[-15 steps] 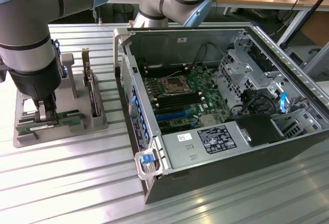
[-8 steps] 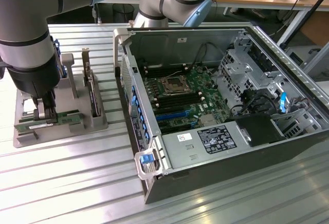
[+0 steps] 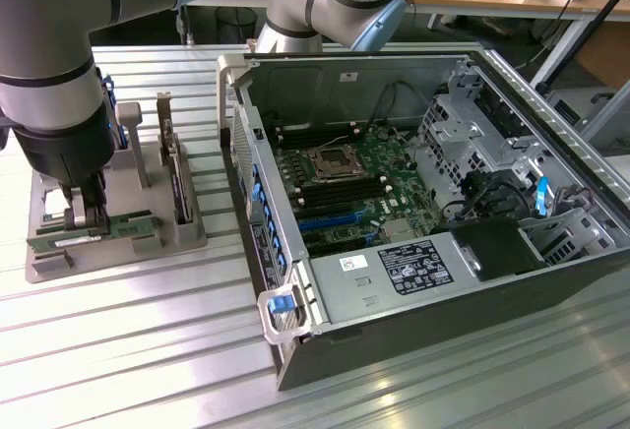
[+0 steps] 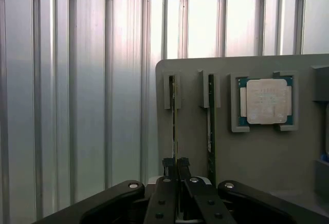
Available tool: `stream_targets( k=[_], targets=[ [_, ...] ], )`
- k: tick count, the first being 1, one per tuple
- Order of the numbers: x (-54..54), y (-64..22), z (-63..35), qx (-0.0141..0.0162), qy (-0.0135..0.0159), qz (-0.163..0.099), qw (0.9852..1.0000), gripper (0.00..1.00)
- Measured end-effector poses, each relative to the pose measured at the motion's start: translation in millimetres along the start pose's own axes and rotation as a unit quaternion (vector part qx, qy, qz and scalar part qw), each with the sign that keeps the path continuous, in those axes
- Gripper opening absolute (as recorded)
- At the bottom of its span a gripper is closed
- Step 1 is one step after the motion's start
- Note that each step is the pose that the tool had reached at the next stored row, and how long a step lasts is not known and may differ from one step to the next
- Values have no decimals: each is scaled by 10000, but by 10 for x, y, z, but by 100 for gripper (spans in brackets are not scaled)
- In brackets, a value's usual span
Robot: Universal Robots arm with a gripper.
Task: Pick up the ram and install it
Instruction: 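Pick up the ram and move it above insertion slot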
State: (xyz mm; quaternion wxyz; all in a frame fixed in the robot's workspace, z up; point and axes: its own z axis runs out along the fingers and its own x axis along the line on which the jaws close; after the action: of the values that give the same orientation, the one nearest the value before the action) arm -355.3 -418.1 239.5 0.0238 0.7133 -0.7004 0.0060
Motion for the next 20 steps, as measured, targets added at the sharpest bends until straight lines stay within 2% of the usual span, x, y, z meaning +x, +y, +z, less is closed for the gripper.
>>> stream_targets(
  k=[20],
  targets=[
    [2, 1, -55, 0, 0, 0, 10000, 12]
  ],
)
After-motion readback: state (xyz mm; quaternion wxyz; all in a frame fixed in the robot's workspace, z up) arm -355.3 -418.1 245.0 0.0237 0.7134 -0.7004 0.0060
